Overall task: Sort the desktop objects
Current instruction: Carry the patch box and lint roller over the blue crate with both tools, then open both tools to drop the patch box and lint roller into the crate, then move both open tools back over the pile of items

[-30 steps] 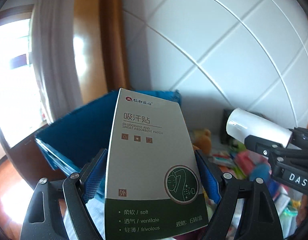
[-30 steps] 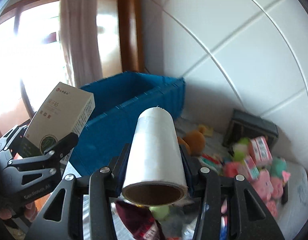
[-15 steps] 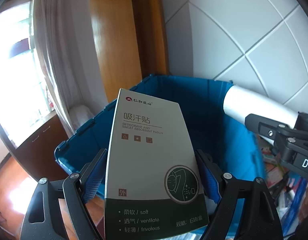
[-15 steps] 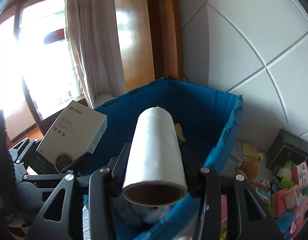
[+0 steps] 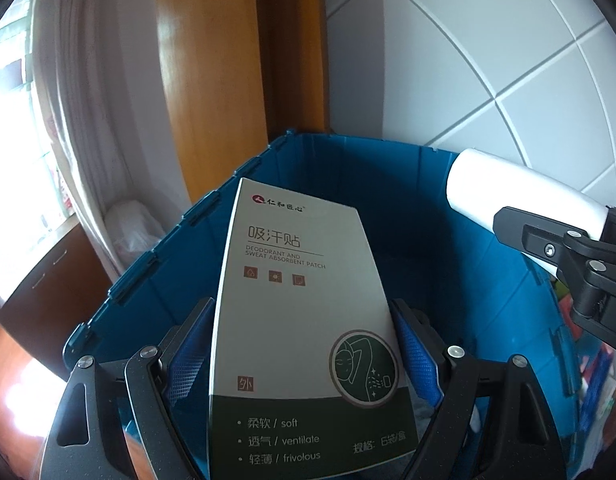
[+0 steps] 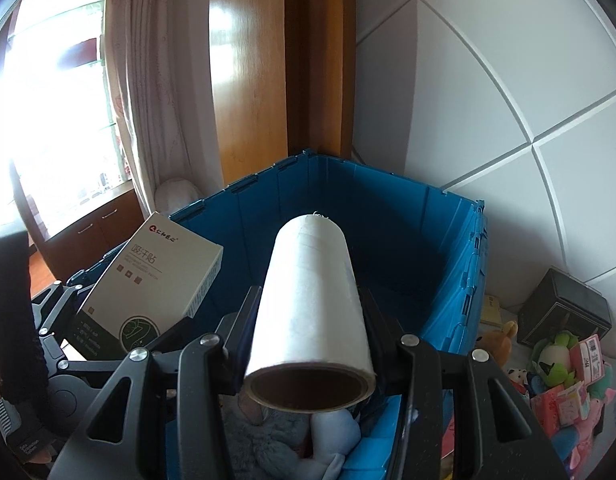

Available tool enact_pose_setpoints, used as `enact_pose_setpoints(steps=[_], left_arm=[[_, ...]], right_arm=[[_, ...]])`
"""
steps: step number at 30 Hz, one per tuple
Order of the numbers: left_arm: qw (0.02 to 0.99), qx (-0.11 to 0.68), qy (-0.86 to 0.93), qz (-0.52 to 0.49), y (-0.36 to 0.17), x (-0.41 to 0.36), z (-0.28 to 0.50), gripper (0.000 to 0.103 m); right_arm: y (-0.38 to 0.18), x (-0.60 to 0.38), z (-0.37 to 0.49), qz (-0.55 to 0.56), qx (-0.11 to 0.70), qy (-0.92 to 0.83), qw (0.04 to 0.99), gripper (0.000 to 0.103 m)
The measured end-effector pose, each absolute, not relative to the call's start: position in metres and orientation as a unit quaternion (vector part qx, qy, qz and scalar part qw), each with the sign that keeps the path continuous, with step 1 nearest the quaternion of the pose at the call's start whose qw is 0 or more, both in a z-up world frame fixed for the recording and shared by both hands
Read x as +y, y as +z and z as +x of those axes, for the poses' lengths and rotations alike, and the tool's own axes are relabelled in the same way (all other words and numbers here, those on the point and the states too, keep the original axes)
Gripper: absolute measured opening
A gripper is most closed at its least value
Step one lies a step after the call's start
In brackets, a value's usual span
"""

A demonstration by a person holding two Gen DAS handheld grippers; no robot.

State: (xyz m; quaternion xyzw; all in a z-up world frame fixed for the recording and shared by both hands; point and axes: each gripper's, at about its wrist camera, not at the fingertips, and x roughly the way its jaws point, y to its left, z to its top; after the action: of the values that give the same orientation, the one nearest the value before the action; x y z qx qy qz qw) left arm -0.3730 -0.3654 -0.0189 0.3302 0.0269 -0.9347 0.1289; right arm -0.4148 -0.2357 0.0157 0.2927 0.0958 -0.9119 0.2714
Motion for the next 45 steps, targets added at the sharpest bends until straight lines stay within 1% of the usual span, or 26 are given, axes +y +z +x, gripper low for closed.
enact_pose_setpoints(steps=[9,10,11,13,18,19,20,21,36,45], left_arm=[[0.128,0.035,-0.929,0.345,-0.028,-0.373,-0.382,0.086],[0.128,0.034,-0.929,0.345,-0.028,-0.373,-0.382,0.086],[0.128,0.034,-0.929,0.345,-0.028,-0.372,-0.381,0.086],[0.128,0.035,-0.929,0.346,-0.03,-0.374,-0.381,0.086],[0.127,0.036,-0.929,0.347,-0.032,-0.37,-0.376,0.086],[0.127,0.036,-0.929,0.346,-0.032,-0.369,-0.374,0.086],[0.127,0.036,-0.929,0.345,-0.032,-0.368,-0.372,0.086],[0.126,0.036,-0.93,0.344,-0.032,-0.367,-0.37,0.086],[0.117,0.036,-0.935,0.334,-0.028,-0.339,-0.335,0.086],[0.108,0.028,-0.937,0.331,-0.023,-0.29,-0.305,0.086]], right_arm=[[0.013,-0.234,-0.42,0.294,0.094,-0.917,0.252,0.046],[0.013,-0.232,-0.42,0.294,0.093,-0.918,0.25,0.049],[0.013,-0.231,-0.421,0.294,0.092,-0.918,0.249,0.058],[0.013,-0.228,-0.422,0.295,0.09,-0.919,0.245,0.068],[0.013,-0.22,-0.419,0.295,0.089,-0.92,0.241,0.07],[0.013,-0.218,-0.417,0.294,0.089,-0.921,0.24,0.072],[0.013,-0.217,-0.415,0.293,0.089,-0.921,0.239,0.077],[0.014,-0.215,-0.413,0.292,0.09,-0.922,0.238,0.078],[0.016,-0.184,-0.37,0.291,0.085,-0.926,0.226,0.079],[0.015,-0.126,-0.335,0.292,0.069,-0.93,0.211,0.079]])
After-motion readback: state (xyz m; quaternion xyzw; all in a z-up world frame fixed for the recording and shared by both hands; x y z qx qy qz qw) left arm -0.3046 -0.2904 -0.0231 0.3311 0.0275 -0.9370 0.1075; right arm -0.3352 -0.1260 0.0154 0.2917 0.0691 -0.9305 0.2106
